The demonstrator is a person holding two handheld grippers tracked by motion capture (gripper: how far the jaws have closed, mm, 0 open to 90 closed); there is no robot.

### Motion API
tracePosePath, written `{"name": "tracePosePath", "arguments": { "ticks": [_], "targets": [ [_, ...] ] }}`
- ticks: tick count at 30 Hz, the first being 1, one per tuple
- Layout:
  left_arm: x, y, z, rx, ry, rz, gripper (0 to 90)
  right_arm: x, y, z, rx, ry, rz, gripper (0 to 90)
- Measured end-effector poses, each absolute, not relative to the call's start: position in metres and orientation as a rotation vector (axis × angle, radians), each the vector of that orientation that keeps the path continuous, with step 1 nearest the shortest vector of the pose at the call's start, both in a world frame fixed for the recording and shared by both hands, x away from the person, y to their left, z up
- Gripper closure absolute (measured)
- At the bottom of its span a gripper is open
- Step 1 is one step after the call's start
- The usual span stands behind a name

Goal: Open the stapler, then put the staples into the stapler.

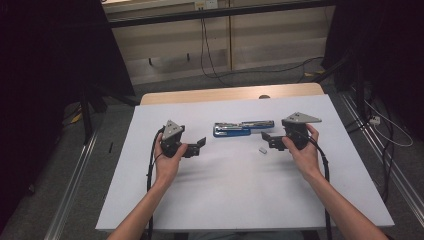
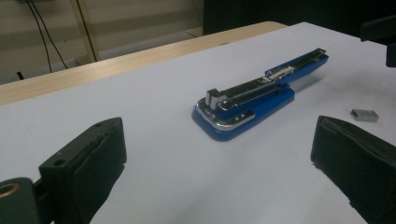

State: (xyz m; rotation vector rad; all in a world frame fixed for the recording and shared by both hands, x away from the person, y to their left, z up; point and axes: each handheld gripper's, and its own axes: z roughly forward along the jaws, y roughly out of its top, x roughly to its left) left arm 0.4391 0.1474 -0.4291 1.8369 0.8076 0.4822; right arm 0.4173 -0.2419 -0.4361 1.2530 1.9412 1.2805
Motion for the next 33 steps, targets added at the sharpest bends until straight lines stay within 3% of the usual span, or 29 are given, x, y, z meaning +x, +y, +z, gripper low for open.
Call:
{"name": "tracePosePath", "arguments": {
  "ticks": [33],
  "targets": [
    [0.369, 0.19, -0.437, 1.81, 0.813, 0.507, 3.4, 0.411, -0.246, -0.428, 1.218, 2.177, 1.256, 9.2]
  ]
}}
